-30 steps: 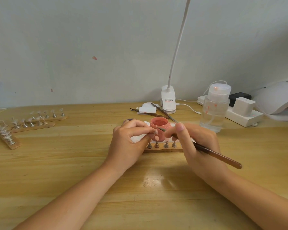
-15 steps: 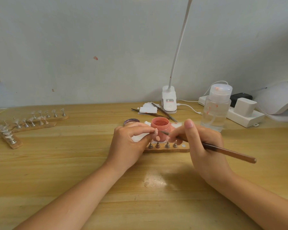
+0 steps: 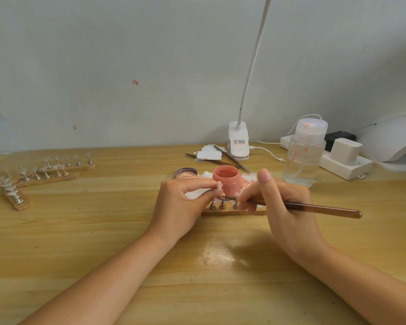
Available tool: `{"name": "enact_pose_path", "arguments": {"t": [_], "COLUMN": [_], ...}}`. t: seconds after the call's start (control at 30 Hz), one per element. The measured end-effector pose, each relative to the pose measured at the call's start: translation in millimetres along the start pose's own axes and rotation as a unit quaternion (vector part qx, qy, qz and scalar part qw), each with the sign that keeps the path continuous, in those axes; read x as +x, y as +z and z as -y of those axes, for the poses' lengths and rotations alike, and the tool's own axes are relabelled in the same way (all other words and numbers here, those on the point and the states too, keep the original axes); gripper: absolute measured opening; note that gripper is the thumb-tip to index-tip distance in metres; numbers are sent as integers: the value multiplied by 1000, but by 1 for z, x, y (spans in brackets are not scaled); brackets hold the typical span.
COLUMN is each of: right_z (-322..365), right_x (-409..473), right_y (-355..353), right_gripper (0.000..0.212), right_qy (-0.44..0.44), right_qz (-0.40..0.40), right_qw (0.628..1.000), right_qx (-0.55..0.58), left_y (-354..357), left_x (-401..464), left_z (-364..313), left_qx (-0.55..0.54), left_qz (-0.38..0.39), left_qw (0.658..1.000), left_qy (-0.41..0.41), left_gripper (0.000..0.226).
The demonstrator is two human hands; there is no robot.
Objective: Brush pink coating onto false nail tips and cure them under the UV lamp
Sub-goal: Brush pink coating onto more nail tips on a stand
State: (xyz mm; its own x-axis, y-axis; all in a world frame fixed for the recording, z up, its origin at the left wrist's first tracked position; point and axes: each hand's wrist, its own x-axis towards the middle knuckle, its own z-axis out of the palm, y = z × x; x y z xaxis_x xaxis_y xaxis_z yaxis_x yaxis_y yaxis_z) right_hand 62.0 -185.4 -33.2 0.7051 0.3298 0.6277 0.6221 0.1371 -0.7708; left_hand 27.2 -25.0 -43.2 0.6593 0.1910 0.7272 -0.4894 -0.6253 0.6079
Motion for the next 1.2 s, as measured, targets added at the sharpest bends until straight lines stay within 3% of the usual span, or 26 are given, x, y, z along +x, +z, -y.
{"name": "enact_pose_path", "arguments": {"t": [0.3,0.4,0.5,0.73,1.03,1.2], "right_z": [2,5,3,-6,-7,-5], "right_x": [1,3,3,4,6,6], "right_y": [-1,-2,-4,-4,-4,-3], "right_gripper": [41,28,28,29,24,22], "right_qy": [-39,-84,-61,-71,-147,-136], "right_qz": [19,5,3,31,54,59], "right_qw": [998,996,998,971,956,958], "right_qx": [-44,-35,-20,-228,-249,-245], "left_y": [0,0,0,1,-1,-1], "left_x": [0,-1,-2,-4,-4,-5], "left_z": [1,0,-4,-11,-10,-10], "left_qx": [27,30,37,92,99,91], "left_qz": [-1,-4,6,45,62,70], "left_qw": [999,999,999,995,993,993], "left_qy": [19,9,2,13,-4,-3], "left_gripper": [13,16,10,10,14,12]}}
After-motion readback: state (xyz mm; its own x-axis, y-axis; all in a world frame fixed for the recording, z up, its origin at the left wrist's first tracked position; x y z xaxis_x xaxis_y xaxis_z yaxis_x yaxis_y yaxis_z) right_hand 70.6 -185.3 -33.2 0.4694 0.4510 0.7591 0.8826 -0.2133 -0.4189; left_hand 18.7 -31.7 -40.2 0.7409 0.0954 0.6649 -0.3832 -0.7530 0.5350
